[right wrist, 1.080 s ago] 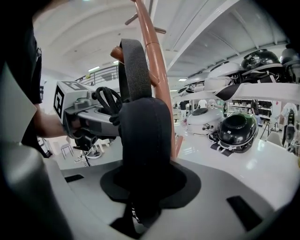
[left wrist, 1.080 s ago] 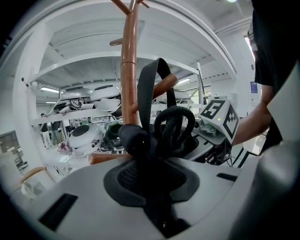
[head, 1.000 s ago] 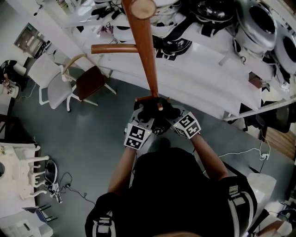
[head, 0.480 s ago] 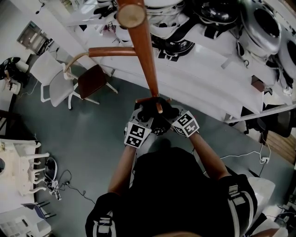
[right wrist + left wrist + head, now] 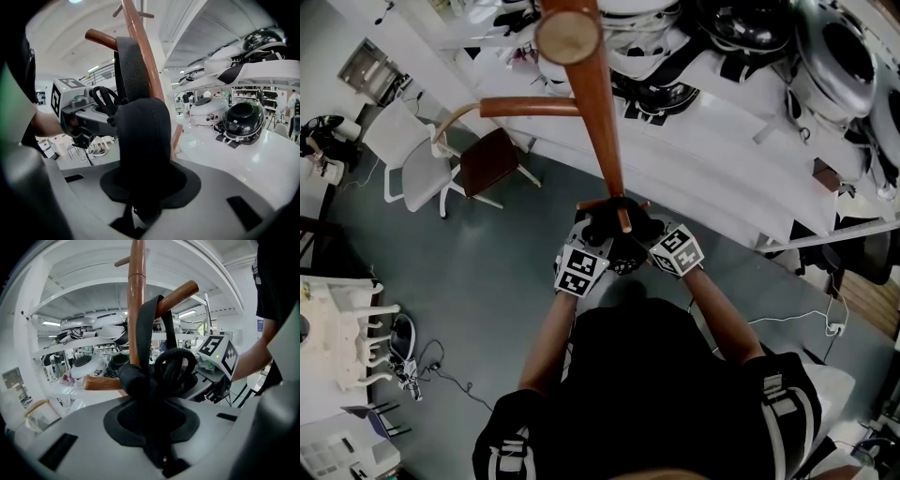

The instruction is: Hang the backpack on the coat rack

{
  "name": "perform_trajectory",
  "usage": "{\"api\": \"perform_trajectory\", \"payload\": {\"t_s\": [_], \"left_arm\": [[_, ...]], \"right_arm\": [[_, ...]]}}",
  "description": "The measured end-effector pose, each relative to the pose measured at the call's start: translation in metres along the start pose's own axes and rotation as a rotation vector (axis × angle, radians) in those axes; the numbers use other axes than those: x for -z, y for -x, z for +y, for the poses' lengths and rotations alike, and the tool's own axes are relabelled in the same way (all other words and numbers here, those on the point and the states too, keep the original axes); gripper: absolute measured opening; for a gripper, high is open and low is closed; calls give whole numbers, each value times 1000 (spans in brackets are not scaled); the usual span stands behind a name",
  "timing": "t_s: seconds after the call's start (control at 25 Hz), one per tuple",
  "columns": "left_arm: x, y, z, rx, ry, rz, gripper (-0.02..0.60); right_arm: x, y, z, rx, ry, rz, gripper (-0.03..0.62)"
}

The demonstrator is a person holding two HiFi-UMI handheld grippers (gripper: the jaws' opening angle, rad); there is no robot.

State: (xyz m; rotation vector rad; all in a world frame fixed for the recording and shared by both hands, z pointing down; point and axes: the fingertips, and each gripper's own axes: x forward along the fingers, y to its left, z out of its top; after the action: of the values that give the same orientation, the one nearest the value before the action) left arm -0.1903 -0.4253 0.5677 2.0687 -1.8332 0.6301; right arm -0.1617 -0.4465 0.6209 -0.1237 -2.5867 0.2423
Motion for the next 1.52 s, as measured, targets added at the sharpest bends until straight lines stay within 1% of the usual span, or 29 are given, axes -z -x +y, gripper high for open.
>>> {"api": "perform_trajectory", "payload": {"t_s": [0.32,0.52,0.64,0.88,1.04,1.16,1.36,1.52], "left_arm": [[6,-11,3,9,-3,26,84],[12,-11,5,7,1,36,91],[21,-15,4,11,3,43,103],[24,-13,0,18,1,33,120],[28,-10,-1,36,9,26,138],[23,-4,0,44,2,17,157],[23,13,-5,81,-4,21,169],[27,29,-6,107,-9,8,187]], "right_arm": [[7,-6,-7,-13,-20,21,123],[9,-9,-7,-19,-11,27,124],[12,-11,-7,-15,-10,32,124],[16,-11,-4,10,-26,23,138],[19,-11,-2,40,-44,15,156],[20,-9,-1,72,-57,2,167],[19,-1,5,176,-70,-16,203],[15,9,10,242,-119,-87,258]]}}
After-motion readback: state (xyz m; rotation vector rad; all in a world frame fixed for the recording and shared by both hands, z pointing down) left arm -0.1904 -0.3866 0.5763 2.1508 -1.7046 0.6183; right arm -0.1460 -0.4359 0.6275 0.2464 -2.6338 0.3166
